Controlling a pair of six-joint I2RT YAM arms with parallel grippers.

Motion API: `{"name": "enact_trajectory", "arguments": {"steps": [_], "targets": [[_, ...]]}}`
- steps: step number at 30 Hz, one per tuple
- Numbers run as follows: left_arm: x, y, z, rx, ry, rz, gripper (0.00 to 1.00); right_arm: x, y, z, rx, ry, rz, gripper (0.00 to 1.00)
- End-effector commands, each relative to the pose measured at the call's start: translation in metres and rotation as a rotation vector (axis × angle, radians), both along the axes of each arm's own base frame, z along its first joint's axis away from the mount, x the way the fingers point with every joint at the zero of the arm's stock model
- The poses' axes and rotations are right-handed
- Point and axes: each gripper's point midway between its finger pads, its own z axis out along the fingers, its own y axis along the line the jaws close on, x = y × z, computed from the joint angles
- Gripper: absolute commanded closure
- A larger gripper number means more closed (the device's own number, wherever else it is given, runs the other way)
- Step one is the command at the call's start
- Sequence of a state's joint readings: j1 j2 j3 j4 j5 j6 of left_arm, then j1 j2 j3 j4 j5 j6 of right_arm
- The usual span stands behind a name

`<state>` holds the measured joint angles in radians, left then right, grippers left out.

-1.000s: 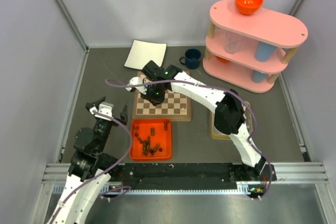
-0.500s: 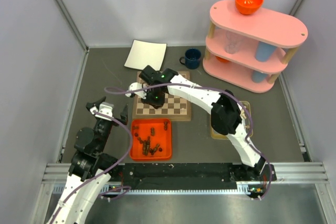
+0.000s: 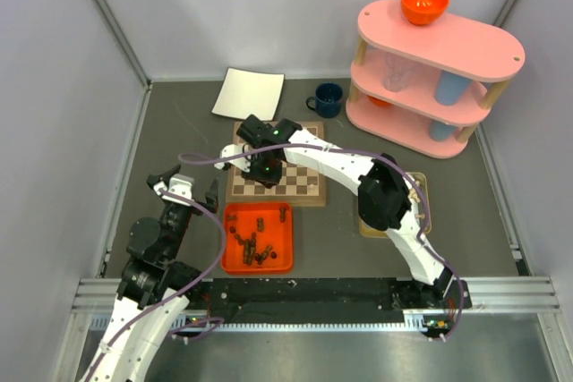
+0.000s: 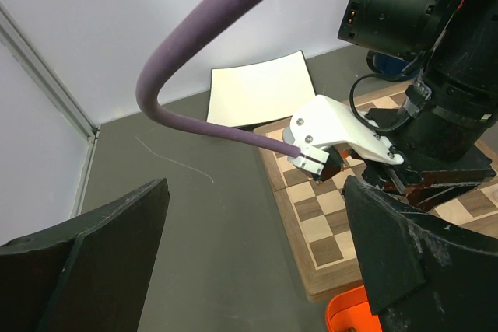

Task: Set up the chess pieces on the board

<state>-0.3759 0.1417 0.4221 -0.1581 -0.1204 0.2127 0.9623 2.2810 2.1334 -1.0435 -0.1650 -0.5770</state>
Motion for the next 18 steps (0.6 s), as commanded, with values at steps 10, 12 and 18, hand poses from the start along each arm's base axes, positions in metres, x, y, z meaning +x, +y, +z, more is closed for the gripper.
{"name": "enact_trajectory", "arguments": {"steps": [10,12,18], "targets": [[-0.0014,-0.0030,0.0138,-0.008,-0.057,-0.019,0.01,-0.0097,0.0036,-0.0128,-0.035,0.008,0.035,0.85],[-0.0016,-0.0030,0.0141,-0.009,-0.058,-0.019,0.01,-0.0098,0.0040,-0.0138,-0.036,0.010,0.036,0.85],[-0.0017,-0.0032,0.0142,-0.008,-0.059,-0.020,0.01,-0.0091,0.0068,-0.0141,-0.029,0.013,0.033,0.80]]}}
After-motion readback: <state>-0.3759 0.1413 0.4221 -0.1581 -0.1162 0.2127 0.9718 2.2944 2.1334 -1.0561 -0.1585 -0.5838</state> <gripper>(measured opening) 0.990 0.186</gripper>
